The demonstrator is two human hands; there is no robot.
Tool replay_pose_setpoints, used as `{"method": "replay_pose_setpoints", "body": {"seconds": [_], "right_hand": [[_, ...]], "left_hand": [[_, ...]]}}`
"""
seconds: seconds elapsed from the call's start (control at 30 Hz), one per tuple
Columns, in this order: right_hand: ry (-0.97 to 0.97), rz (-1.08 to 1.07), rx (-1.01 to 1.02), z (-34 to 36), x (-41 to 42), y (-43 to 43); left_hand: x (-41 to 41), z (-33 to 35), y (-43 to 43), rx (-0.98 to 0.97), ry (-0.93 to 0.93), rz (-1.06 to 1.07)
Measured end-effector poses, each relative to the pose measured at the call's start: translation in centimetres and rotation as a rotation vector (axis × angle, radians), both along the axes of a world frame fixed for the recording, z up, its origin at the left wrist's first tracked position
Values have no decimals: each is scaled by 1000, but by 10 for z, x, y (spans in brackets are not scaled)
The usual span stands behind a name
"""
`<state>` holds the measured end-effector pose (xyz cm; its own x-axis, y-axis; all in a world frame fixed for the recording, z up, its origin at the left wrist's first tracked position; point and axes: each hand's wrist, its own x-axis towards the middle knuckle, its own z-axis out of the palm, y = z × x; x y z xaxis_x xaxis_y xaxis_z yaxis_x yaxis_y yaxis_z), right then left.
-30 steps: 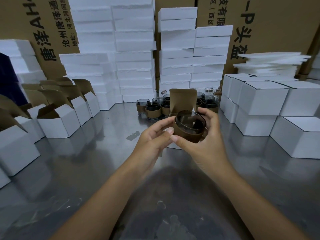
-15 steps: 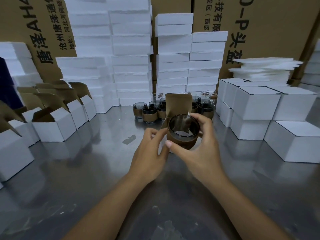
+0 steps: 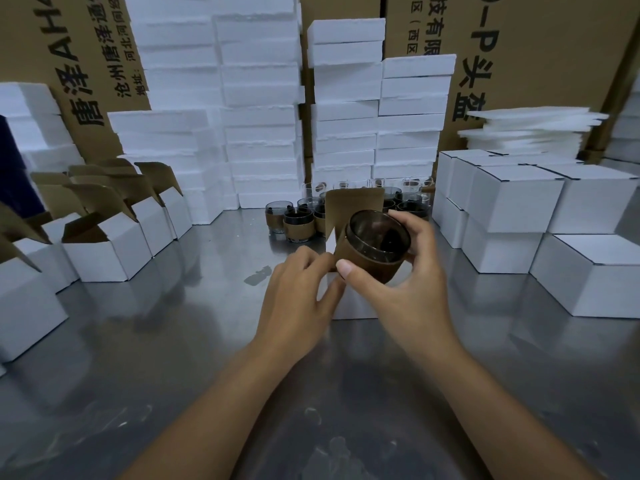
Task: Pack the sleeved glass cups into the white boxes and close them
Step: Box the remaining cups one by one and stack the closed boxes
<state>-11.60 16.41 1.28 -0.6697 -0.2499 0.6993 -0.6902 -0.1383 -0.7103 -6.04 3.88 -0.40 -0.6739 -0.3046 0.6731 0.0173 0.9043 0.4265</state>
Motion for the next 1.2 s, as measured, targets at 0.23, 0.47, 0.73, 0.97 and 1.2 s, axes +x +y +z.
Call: {"method": "replay_pose_setpoints", "body": {"seconds": [0.23, 0.47, 0.73, 0.97, 1.2], "right_hand": [[-62, 67, -59, 4, 1, 0], [-115, 100, -96, 3, -6, 2], [107, -92, 89, 0, -8, 1], [132, -131, 222, -2, -12, 3], [171, -133, 407, 3, -6, 7]], "left_hand": [[5, 4, 4, -129, 34, -129], [7, 7, 5, -223, 113, -194], [6, 6, 4, -235, 156, -197], [7, 6, 0, -208, 129, -211], [8, 5, -4, -184, 91, -195]]}}
